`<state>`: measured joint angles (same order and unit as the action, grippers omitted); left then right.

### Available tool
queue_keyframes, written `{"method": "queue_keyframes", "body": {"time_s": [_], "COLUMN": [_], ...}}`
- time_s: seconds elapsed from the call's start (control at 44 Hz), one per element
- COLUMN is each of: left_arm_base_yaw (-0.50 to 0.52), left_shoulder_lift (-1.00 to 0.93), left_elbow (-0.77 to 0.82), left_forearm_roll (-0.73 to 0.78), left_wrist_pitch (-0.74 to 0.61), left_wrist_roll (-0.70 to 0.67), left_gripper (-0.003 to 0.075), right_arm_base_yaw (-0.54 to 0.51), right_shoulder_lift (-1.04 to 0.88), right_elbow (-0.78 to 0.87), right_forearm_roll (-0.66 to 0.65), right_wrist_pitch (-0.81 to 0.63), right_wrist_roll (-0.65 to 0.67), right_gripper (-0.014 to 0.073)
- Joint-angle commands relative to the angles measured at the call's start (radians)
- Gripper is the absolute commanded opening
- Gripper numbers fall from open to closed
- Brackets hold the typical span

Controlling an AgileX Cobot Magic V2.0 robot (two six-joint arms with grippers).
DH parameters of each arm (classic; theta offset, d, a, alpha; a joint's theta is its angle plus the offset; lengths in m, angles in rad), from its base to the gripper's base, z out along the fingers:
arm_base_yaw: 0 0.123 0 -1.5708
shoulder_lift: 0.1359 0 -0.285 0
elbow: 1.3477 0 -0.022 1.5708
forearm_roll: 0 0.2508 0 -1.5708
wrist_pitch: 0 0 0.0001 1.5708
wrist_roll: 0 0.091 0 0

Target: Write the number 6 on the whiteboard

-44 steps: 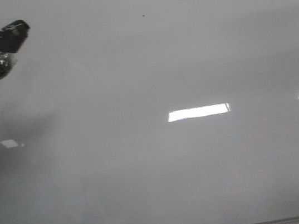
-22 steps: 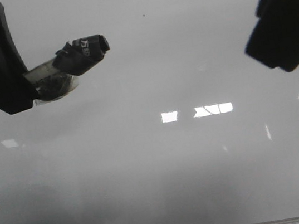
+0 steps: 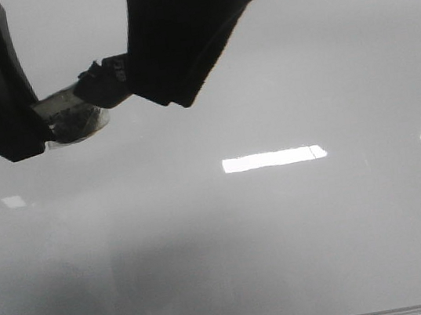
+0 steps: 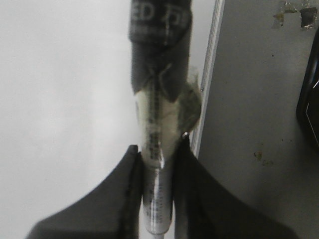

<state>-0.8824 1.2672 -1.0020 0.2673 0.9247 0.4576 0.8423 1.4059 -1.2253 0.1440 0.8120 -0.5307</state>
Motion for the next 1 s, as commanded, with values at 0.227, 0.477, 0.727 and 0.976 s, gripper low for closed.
{"method": "queue_keyframes", "body": {"time_s": [0.227,0.477,0.727,0.976], "left_arm_base_yaw": [-0.008,-0.008,-0.008,-0.008], "left_shoulder_lift": [-0.028,-0.028,-0.029,-0.029], "left_elbow": [-0.034,-0.034,-0.034,-0.034], "left_forearm_roll": [0.002,-0.011,-0.026,-0.028], "left_wrist_pitch": [-0.053,-0.091,-0.138,-0.145], "left_wrist_roll": [-0.006,-0.006,-0.006,-0.006], "left_gripper": [-0.0020,-0.0020,-0.0020,-0.0020], "right_arm_base_yaw": [0.005,0.005,0.005,0.005], "right_shoulder_lift": [0.010,0.010,0.024,0.029], "right_elbow": [-0.039,-0.039,-0.039,-0.039], "right_forearm_roll": [0.000,0.000,0.001,0.007], "right_wrist_pitch": [-0.130,-0.128,-0.092,-0.075], "right_wrist_roll": [-0.023,-0.023,-0.023,-0.023], "right_gripper": [0.0589,0.0382,0.0307,0.0156]}}
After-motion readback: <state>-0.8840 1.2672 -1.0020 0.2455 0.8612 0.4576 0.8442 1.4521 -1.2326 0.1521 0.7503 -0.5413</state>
